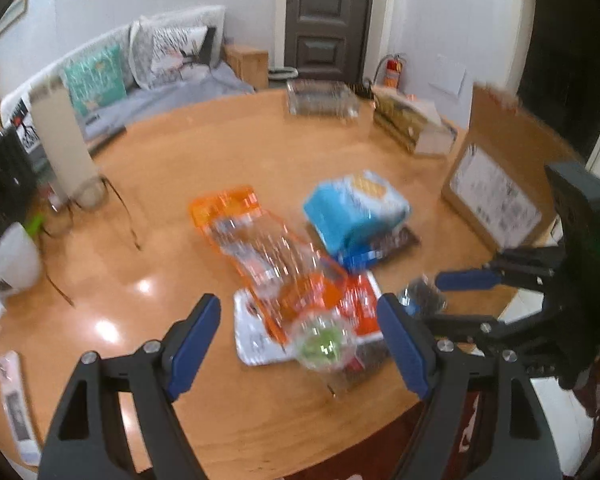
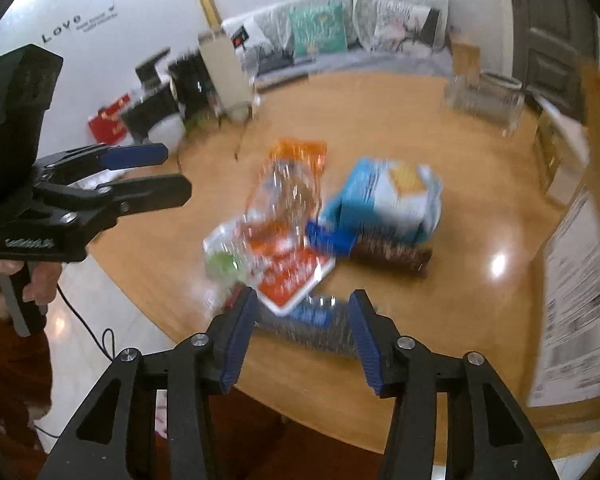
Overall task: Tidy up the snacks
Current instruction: 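Return both tools to the remaining snacks on the table, then grasp the clear jelly cup with the left tool while the right tool grasps the dark sesame brittle bar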
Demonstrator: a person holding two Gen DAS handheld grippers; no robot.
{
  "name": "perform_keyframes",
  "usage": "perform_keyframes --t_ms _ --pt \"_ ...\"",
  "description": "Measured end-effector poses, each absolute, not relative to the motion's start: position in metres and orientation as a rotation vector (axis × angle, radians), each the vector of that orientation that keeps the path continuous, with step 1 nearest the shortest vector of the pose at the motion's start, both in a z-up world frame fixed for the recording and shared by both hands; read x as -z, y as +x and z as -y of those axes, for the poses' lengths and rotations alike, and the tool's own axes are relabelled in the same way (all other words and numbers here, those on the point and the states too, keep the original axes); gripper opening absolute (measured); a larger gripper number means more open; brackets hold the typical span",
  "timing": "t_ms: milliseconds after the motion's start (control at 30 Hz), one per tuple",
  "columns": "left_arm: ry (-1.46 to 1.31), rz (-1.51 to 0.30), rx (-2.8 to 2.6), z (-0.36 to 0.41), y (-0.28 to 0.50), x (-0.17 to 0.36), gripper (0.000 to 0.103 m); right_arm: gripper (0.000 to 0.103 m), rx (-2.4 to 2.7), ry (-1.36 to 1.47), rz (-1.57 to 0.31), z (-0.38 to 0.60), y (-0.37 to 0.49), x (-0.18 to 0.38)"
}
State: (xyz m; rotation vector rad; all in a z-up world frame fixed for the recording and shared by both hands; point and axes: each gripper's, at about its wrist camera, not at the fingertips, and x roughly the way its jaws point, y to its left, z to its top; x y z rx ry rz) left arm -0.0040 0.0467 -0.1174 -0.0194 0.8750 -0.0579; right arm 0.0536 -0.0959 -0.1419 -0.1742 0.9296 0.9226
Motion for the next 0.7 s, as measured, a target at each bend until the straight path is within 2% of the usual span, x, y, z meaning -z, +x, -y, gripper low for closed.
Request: perform_keyframes --t_ms 100,233,300,467,700 --pt "-0.030 -0.904 0.064 -0.039 -0.002 0.140 0.077 0.044 -0.927 -0.198 -0.953 0.091 0.059 0.162" --pt "-0.051 -0.916 0.044 -0.036 0.004 0.152 0.069 0.045 -0.955 -0.219 -0.926 0.087 0.065 0.173" --pt "-0.053 -0.924 0.034 -0.036 0.007 0.157 0.063 0.045 -0.966 -0.230 -0.918 0.085 0.067 0.173" --pt "-0.043 -0.939 0.027 -0.034 0.009 0.163 0.036 0.047 -0.984 -0.246 -0.910 0.077 0.072 0.172" --pt "-0.061 -0.936 0.017 -0.046 0.000 0.162 0.036 0.055 -1.010 -0.287 -0.890 0.075 0.064 0.173"
